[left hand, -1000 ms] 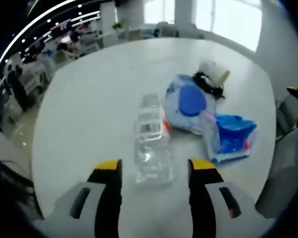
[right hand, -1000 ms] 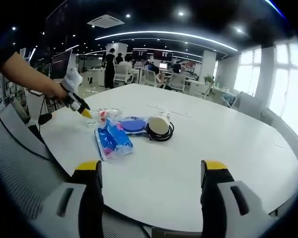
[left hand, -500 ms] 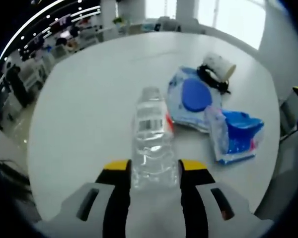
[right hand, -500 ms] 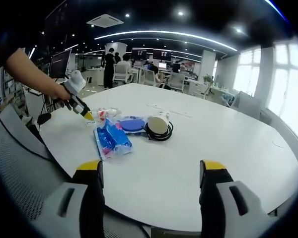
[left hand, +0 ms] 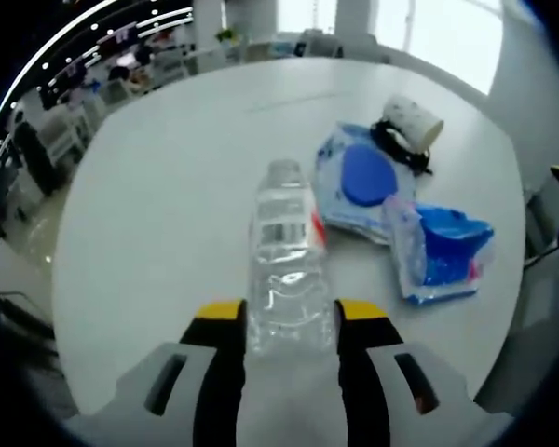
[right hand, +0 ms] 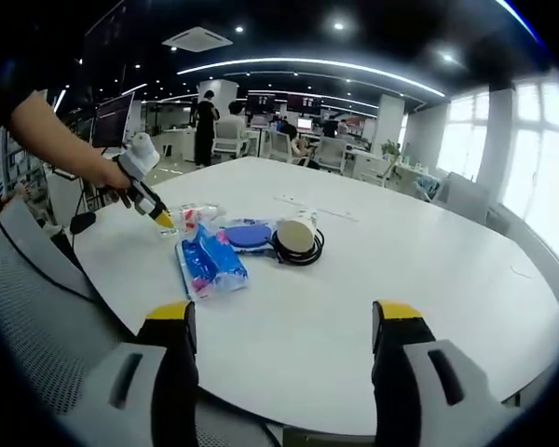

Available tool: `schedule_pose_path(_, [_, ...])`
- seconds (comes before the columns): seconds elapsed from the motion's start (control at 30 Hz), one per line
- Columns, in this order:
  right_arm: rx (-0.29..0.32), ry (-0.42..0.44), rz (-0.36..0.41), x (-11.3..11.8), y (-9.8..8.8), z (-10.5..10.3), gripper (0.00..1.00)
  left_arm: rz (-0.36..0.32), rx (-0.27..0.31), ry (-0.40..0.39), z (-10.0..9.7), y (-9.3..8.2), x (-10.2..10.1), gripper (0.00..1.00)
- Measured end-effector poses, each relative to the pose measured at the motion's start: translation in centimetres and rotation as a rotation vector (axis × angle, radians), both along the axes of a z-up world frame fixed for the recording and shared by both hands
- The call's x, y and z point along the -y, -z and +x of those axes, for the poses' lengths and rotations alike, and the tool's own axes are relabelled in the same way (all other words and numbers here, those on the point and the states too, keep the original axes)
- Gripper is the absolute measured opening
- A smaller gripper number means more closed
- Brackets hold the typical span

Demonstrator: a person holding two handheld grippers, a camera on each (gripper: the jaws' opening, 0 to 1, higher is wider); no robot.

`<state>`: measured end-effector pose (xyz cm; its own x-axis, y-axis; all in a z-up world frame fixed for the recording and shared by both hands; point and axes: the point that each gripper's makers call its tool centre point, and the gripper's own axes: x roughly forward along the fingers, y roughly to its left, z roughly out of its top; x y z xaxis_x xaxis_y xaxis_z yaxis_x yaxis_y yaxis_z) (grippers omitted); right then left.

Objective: Arrange the tabletop items into an orderly group along one side of the table until the central work area is clear of visible clutter.

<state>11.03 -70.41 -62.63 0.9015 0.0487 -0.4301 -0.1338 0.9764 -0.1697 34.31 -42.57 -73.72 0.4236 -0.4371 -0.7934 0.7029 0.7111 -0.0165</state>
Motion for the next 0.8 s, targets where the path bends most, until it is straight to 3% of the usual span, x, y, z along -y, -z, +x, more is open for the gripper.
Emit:
schedule_pose_path(0.57, [0.003, -0.006, 0.0, 0.0, -0.1, 0.0, 0.75, 0.027, -0.009, 0.011, -2.1, 0.2, -2.1, 0.35])
schedule_pose_path(0.8, [0.004, -0.008, -0.001, 0.0, -0.1, -0.1, 0.75, 0.028, -0.038, -0.013, -3.3, 0.3, -2.2, 0.35])
